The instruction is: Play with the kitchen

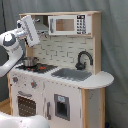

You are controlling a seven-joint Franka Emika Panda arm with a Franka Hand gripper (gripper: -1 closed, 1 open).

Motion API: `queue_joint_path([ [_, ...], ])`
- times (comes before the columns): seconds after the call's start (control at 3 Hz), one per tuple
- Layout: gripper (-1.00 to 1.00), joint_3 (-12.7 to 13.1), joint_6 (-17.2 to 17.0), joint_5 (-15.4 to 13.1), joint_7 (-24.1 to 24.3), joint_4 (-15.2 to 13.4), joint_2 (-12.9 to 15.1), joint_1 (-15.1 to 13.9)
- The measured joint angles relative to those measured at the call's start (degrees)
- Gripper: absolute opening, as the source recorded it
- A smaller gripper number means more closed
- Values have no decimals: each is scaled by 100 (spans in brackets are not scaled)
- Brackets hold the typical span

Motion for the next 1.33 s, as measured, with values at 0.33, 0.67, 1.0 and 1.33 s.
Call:
queue_joint_path([
  [0.33, 100, 0, -17, 23, 1, 47, 1, -18],
  [0.67, -100, 0, -32, 48, 1, 88, 1, -37],
  [1.0, -100, -1, -59, 343, 10, 338, 8, -339],
  [1.33, -100, -7, -447, 492, 11, 315, 325, -586],
])
